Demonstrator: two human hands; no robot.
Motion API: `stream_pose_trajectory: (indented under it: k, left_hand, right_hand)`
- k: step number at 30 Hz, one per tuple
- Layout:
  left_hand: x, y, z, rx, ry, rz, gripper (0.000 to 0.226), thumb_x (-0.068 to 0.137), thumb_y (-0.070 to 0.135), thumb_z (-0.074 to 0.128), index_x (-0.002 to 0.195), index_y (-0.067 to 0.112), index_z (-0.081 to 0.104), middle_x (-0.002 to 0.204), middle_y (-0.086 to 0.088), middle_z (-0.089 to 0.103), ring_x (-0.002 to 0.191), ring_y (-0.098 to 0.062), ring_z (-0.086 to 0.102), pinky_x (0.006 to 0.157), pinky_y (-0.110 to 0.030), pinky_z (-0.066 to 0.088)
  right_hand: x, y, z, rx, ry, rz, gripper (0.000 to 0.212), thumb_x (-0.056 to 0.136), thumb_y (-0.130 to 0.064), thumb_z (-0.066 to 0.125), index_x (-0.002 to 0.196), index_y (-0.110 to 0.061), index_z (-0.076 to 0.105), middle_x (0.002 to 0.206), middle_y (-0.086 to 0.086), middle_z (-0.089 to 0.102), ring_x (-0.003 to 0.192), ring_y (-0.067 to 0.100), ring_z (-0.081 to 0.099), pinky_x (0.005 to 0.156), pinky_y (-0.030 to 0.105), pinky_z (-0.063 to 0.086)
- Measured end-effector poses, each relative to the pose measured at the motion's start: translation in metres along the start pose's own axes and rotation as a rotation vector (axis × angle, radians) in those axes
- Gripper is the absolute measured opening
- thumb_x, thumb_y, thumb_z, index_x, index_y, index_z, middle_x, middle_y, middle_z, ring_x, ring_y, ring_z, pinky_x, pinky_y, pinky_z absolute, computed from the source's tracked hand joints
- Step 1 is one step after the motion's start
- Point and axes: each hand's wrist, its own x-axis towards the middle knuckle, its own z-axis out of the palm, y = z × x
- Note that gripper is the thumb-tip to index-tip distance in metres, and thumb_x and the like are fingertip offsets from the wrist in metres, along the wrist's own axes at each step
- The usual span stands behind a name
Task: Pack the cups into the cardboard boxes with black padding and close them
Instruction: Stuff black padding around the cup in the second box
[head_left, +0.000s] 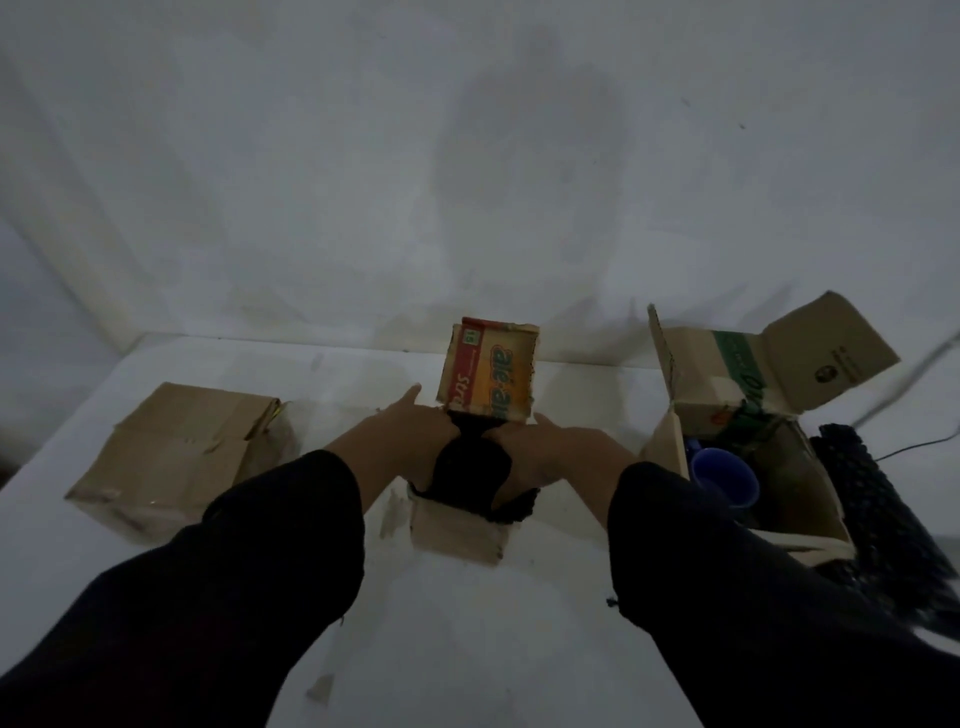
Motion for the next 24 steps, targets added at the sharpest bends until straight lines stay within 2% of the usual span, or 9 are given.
stream_pose_trajectory:
  k: [3,4,7,10,14,17,21,22,24]
  left_hand:
    - [0.0,0.004,0.004,-0.084,-0.031,-0.019,0.073,0.077,0.025,0.071,0.14,0.025,0.034,0.135,0.001,0.052,0.13,-0.023,0.043,0.117,-0.054,0.003]
    - [-0.001,0.004,0.006,-0.101,-0.031,-0.027,0.072,0.077,0.025,0.07,0.14,0.026,0.034,0.136,0.001,0.051,0.132,-0.023,0.041,0.117,-0.054,0.003]
    - [-0.003,0.004,0.01,-0.118,-0.013,-0.042,0.055,0.078,0.025,0.067,0.129,0.024,0.047,0.13,0.001,0.055,0.129,-0.022,0.043,0.116,-0.055,0.003]
    - [-0.003,0.004,0.014,-0.132,0.02,-0.057,0.049,0.079,0.027,0.065,0.125,0.024,0.05,0.124,0.001,0.059,0.124,-0.022,0.047,0.115,-0.057,0.002]
    - [-0.002,0.007,0.02,-0.102,0.064,-0.084,0.045,0.083,0.028,0.06,0.127,0.023,0.049,0.122,0.001,0.06,0.121,-0.022,0.051,0.114,-0.058,0.004]
    - [-0.003,0.006,0.02,-0.112,0.06,-0.091,0.044,0.087,0.032,0.057,0.129,0.022,0.049,0.125,0.0,0.059,0.123,-0.023,0.05,0.115,-0.057,0.006]
    - [0.006,0.003,0.023,-0.135,0.002,-0.104,0.048,0.083,0.026,0.062,0.129,0.023,0.048,0.124,-0.002,0.059,0.122,-0.024,0.05,0.116,-0.053,0.007]
    - [0.008,0.001,0.021,-0.177,-0.042,-0.111,0.052,0.08,0.021,0.064,0.13,0.023,0.047,0.126,-0.004,0.057,0.122,-0.025,0.049,0.116,-0.052,0.01]
    - [0.01,-0.005,0.012,-0.312,-0.171,-0.126,0.06,0.081,0.018,0.064,0.136,0.022,0.042,0.137,-0.007,0.047,0.127,-0.027,0.044,0.115,-0.046,0.023]
  right_hand:
    - [0.01,-0.005,0.019,-0.165,0.169,-0.032,0.069,0.076,-0.041,0.07,0.135,-0.018,0.041,0.132,0.009,0.051,0.122,0.03,0.048,0.112,0.044,0.024]
    - [0.014,-0.007,0.025,-0.232,0.232,-0.041,0.067,0.076,-0.039,0.069,0.133,-0.015,0.043,0.128,0.01,0.052,0.116,0.03,0.05,0.109,0.044,0.029]
    - [0.021,-0.008,0.038,-0.303,0.355,-0.04,0.063,0.078,-0.035,0.067,0.131,-0.011,0.043,0.125,0.011,0.052,0.113,0.031,0.051,0.107,0.047,0.026]
    - [0.021,-0.004,0.042,-0.299,0.359,-0.032,0.064,0.08,-0.034,0.065,0.135,-0.012,0.04,0.128,0.01,0.049,0.117,0.03,0.049,0.111,0.048,0.021]
    - [0.022,-0.006,0.036,-0.256,0.328,-0.06,0.055,0.08,-0.037,0.064,0.128,-0.015,0.047,0.124,0.008,0.053,0.113,0.027,0.052,0.109,0.045,0.028]
    - [0.018,-0.007,0.02,-0.196,0.292,-0.101,0.038,0.08,-0.029,0.067,0.114,-0.013,0.058,0.114,0.009,0.059,0.105,0.027,0.057,0.098,0.036,0.042]
    - [0.01,-0.011,0.015,-0.29,0.325,-0.061,0.031,0.083,-0.018,0.064,0.112,-0.008,0.061,0.114,0.011,0.057,0.105,0.029,0.055,0.085,0.032,0.046]
    - [0.01,-0.011,0.018,-0.302,0.326,-0.04,0.031,0.084,-0.017,0.063,0.114,-0.007,0.06,0.115,0.012,0.058,0.108,0.03,0.055,0.087,0.033,0.045]
    - [0.009,-0.011,0.025,-0.204,0.309,-0.004,0.043,0.088,-0.018,0.058,0.129,-0.007,0.051,0.126,0.014,0.055,0.121,0.031,0.047,0.105,0.038,0.032]
